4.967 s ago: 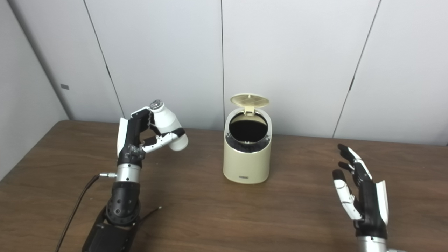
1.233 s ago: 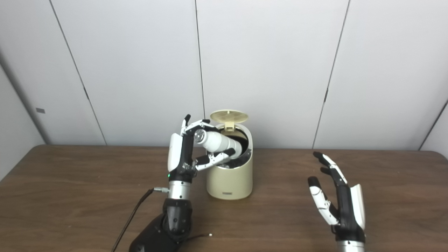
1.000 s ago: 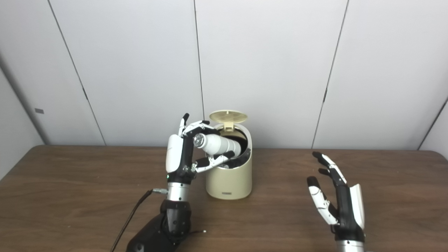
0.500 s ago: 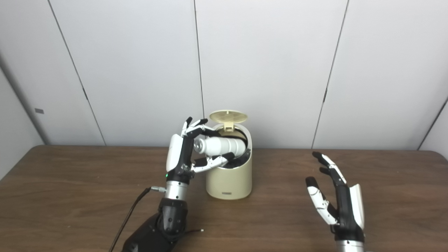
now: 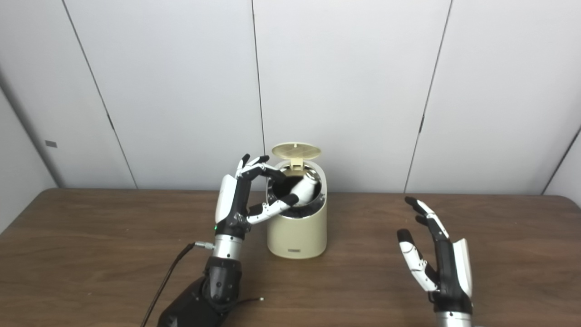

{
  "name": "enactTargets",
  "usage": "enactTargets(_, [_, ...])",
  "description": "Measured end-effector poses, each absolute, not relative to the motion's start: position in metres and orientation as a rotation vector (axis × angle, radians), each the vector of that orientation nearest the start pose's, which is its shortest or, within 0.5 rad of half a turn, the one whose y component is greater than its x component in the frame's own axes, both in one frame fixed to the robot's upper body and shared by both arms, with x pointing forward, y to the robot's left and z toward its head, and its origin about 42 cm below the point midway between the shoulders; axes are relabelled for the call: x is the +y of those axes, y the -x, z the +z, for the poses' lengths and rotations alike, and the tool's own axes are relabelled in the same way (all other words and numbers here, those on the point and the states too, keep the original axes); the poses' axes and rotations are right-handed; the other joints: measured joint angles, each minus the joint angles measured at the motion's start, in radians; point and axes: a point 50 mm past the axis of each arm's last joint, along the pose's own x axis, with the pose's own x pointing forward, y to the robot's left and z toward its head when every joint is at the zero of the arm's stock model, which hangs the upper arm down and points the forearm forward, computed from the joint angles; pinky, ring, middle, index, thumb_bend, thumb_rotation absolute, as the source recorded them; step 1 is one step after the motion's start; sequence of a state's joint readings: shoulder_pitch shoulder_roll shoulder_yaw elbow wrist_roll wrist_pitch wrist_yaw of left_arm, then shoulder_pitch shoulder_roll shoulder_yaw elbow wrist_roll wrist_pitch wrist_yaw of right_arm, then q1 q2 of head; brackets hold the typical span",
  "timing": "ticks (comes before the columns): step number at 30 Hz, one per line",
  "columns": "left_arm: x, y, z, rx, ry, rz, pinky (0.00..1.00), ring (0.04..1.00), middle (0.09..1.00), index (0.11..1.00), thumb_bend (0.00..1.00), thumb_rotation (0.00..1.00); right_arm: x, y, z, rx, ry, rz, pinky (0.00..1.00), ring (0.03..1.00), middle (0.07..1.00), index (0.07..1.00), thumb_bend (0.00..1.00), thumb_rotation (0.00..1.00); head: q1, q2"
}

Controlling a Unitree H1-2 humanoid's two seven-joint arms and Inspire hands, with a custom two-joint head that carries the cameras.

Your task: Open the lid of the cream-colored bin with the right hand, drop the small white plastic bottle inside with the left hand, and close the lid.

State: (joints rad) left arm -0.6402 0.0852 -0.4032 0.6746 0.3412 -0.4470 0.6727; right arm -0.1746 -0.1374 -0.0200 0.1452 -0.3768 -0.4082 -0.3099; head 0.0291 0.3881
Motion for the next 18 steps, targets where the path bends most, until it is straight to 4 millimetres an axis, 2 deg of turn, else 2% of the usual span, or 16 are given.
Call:
enactTargets(8, [0.125,-0.4459,0.1682,-0.602,-0.41,0.067,1.0,0.832,0.543,0.529,1.0,0.68,-0.253,-0.3328,0.1423,-0.501,0.434,-0.195,0.77,0.847,0.855,0.807,0.21,0.8,0.002,0.0])
enactTargets(13, [0.1256,-0.445,0.1691,-0.604,-0.401,0.073,1.0,0.827,0.541,0.532,1.0,0.66,-0.253,-0.3329,0.1422,-0.501,0.433,-0.195,0.78,0.842,0.852,0.806,0.21,0.8,0.003,0.0])
enactTargets(15, [0.1261,-0.4444,0.17,-0.607,-0.395,0.078,1.0,0.823,0.535,0.525,1.0,0.61,-0.253,-0.3329,0.1422,-0.501,0.433,-0.195,0.77,0.841,0.851,0.804,0.22,0.8,0.005,0.0])
enactTargets(16, [0.1265,-0.4441,0.1703,-0.607,-0.391,0.082,1.0,0.805,0.524,0.511,0.97,0.45,-0.253,-0.3329,0.1421,-0.501,0.433,-0.195,0.78,0.844,0.853,0.805,0.21,0.8,0.002,0.002])
enactTargets(17, [0.1271,-0.4434,0.1705,-0.605,-0.381,0.092,1.0,0.791,0.507,0.49,0.71,0.18,-0.253,-0.333,0.1421,-0.501,0.433,-0.195,0.78,0.846,0.853,0.807,0.21,0.8,0.002,0.002])
enactTargets(18, [0.1275,-0.4419,0.1716,-0.606,-0.361,0.109,1.0,0.786,0.501,0.483,0.62,0.09,-0.253,-0.333,0.1422,-0.501,0.432,-0.195,0.78,0.847,0.853,0.807,0.21,0.8,0.002,0.002])
